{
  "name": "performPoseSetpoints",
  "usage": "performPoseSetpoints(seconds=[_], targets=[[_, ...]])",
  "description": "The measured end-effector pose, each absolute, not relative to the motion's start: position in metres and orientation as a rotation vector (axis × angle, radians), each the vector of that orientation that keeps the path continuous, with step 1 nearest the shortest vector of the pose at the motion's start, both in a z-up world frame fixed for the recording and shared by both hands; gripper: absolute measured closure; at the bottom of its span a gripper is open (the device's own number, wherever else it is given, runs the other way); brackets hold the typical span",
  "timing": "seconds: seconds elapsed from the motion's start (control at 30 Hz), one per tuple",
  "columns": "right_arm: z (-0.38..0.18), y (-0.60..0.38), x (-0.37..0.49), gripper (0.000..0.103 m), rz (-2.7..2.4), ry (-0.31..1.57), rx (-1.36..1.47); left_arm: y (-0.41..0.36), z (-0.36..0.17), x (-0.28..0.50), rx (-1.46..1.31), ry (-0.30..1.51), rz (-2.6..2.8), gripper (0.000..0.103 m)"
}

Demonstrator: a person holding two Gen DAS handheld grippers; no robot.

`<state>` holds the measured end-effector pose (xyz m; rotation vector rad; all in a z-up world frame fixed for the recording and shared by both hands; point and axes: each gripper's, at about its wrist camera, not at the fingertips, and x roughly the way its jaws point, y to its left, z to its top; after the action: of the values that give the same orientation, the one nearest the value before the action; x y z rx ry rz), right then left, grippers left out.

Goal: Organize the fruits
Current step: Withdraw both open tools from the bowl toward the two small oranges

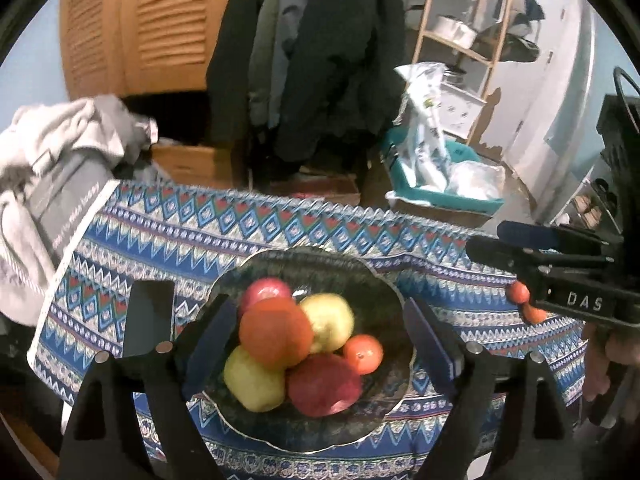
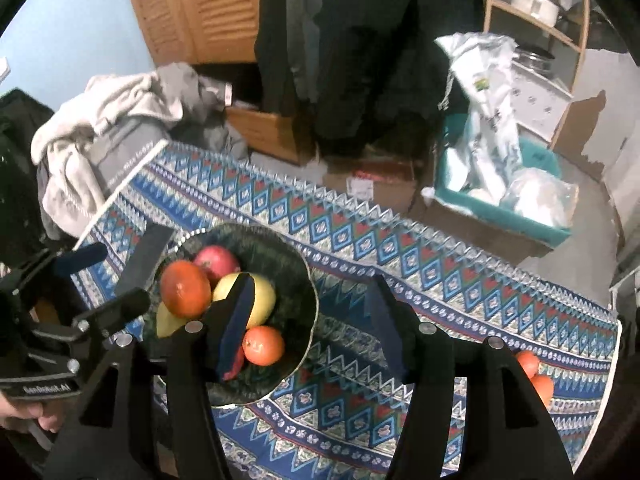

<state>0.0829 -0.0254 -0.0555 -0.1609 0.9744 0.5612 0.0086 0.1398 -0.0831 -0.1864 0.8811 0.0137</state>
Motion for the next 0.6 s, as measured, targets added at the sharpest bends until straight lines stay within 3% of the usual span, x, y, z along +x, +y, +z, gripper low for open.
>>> performPoseSetpoints(seconds=[0.6], targets=[[0.005, -0.097, 0.062, 0.025, 0.453, 0.819, -0.116, 0.082, -0.036, 0.009, -0.130, 0.779, -0.077, 0.009]])
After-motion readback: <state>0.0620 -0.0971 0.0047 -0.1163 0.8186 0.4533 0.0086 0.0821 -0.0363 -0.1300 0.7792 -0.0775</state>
